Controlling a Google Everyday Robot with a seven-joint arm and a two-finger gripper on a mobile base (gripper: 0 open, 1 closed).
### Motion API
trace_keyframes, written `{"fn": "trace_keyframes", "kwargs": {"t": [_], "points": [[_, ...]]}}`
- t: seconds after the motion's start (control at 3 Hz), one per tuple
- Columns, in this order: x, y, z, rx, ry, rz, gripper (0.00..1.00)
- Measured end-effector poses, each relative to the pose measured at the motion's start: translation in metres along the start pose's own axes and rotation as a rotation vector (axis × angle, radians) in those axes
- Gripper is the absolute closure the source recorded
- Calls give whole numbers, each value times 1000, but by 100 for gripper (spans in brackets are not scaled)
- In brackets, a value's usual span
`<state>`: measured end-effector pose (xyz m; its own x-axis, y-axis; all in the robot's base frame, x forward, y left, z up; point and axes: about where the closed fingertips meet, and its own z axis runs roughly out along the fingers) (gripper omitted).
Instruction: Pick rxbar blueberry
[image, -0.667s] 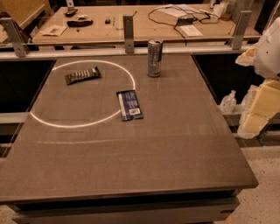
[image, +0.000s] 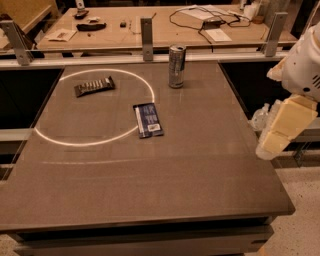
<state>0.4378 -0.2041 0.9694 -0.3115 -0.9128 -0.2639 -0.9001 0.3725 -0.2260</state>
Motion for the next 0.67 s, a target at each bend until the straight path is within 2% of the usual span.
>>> {"fn": "trace_keyframes", "kwargs": {"t": [0.33,0.67], "points": [[-2,6,11,15,-60,131,0],[-2,12,23,46,-166,216,0]]}}
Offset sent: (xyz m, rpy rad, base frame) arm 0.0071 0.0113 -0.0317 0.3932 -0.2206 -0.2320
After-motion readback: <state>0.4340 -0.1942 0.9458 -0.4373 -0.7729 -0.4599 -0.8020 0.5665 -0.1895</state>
